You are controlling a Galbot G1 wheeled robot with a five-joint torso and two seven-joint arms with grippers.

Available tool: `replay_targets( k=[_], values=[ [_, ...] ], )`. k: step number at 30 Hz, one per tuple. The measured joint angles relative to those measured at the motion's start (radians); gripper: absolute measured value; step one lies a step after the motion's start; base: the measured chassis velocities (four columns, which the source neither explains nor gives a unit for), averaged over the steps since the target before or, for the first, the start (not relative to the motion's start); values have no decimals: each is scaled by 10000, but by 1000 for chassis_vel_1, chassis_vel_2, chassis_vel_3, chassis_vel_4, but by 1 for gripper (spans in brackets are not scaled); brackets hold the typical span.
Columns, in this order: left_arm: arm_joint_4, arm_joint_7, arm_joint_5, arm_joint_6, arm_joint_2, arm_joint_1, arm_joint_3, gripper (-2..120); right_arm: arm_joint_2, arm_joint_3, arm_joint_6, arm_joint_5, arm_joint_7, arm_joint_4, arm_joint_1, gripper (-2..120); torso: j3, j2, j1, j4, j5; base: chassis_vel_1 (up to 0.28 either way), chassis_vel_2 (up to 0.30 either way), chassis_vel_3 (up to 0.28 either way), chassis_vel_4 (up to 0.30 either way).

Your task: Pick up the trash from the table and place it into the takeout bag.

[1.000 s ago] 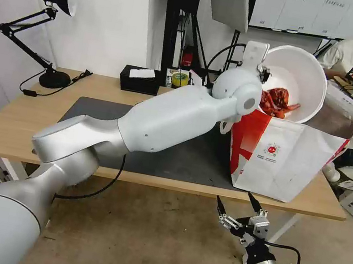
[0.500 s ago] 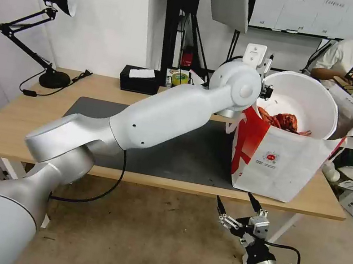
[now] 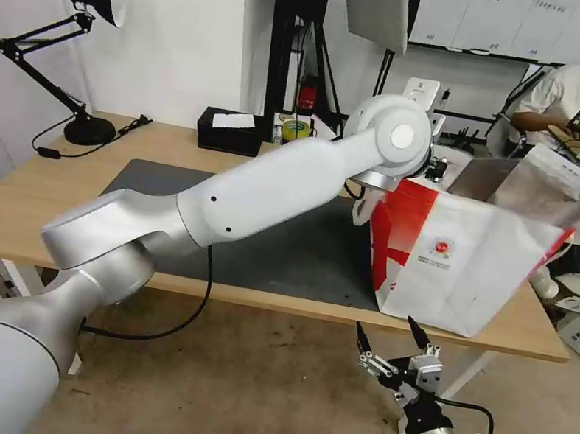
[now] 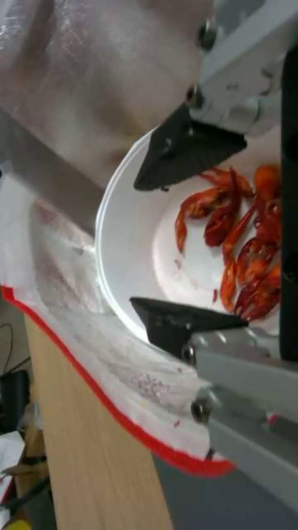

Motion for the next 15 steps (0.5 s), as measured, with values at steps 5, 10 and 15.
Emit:
replay_targets(
  k=[5,10,15],
  values=[
    [-154,110,220,-325,175,5,-146,76,0,-1,0,0,0,0,0,100,0,0,1,0,0,0,0,0,0],
    [-890,584,1552,-1078,1052,-8,11,94,0,0,0,0,0,0,0,100,0,0,1,-1,-1,0,0,0,0],
    [-2047,1603,3678,-2236,2702,370,269,109,0,0,0,0,0,0,0,100,0,0,0,2,-3,0,0,0,0]
  ],
)
